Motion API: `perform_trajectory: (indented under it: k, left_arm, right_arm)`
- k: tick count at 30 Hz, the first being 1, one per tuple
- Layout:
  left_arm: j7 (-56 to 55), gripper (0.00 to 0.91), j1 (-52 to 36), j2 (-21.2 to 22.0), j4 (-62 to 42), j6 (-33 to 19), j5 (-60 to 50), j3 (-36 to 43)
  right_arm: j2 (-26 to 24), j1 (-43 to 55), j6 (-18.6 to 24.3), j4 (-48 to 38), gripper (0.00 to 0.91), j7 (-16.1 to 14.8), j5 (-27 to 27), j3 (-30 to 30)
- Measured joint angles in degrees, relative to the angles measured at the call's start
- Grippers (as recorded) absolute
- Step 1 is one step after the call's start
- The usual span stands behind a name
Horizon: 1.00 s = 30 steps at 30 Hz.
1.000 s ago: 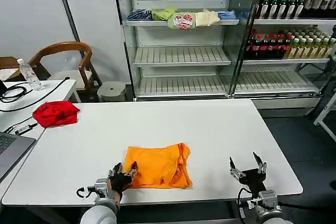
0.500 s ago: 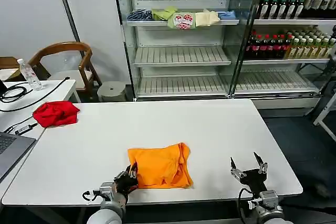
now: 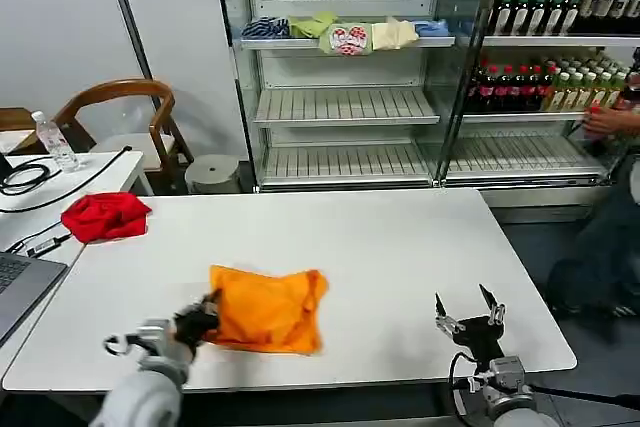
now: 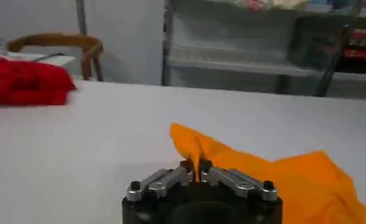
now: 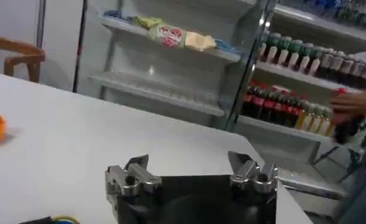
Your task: Fold and organize the clothes.
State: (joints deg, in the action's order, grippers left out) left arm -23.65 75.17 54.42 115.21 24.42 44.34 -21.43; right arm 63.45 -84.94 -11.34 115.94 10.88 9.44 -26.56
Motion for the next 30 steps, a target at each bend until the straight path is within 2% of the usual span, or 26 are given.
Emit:
perform_trajectory:
  k: [11, 18, 23, 30]
  left_arm:
    - [2.22, 0.01, 7.84, -13.55, -0.37, 5.46, 9.21, -22.47]
    - [2.42, 0.01, 11.26, -18.38, 2.13, 6.93, 10.31, -27.9]
    - [3.2, 0.02, 9.82, -16.58, 7.14, 7.49, 5.83, -23.11]
    - [6.08, 0.02, 7.35, -8.17, 12.62, 7.27, -5.83, -6.39]
  right_arm:
    - [-0.21, 4.13, 0.45, -0.43, 0.907, 0.09, -0.09, 3.82]
    - [-0.35, 5.35, 0.78, -0.26, 0.907, 0.1, -0.19, 4.75]
    - [-0.01, 4.57, 0.79, 0.62, 0.907, -0.02, -0.86, 4.28]
    - [0.32, 1.69, 0.71, 2.19, 0.907, -0.08, -1.84, 1.7]
